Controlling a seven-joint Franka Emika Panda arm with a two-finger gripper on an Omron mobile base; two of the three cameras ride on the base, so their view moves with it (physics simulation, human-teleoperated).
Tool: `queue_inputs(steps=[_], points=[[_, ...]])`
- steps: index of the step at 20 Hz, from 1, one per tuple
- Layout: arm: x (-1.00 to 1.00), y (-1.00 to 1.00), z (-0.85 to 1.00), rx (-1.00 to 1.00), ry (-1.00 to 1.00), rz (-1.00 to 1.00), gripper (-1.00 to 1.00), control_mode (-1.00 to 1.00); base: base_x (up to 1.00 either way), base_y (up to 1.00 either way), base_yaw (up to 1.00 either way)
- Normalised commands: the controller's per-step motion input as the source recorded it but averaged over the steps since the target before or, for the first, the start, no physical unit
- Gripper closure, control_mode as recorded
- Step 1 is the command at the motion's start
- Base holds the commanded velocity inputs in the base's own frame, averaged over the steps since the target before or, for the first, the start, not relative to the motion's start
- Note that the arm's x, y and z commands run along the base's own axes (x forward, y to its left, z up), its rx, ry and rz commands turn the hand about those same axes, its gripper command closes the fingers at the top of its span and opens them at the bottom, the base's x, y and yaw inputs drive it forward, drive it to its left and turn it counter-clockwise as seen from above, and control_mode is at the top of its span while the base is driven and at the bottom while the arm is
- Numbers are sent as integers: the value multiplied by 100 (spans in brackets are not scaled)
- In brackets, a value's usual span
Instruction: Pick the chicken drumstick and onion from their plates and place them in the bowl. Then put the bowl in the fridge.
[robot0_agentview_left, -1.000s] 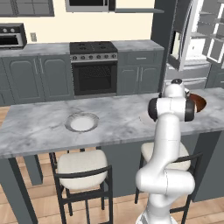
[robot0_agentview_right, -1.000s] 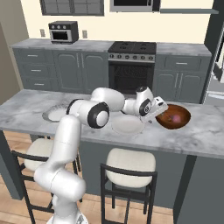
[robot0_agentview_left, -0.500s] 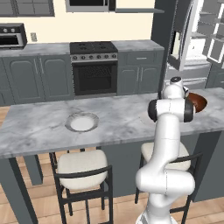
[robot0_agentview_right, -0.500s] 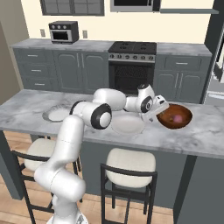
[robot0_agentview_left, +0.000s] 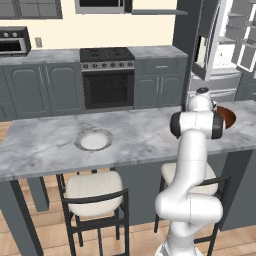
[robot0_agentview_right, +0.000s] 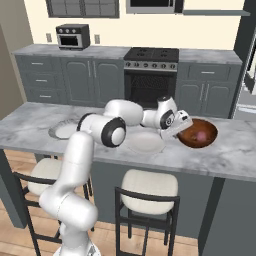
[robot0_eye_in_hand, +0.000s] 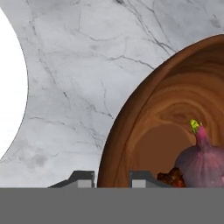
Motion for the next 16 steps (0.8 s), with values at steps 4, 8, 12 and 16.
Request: queue_inputs(steps=[4, 8, 12, 16], points=[[-39, 18, 37, 14, 1, 0, 100, -100, 0, 0, 0], [-31, 16, 54, 2, -6, 1, 100, -100, 0, 0, 0], [-42, 35, 37, -5, -9, 2, 100, -100, 0, 0, 0], [-28, 42, 23, -19, -15, 2, 100, -100, 0, 0, 0]])
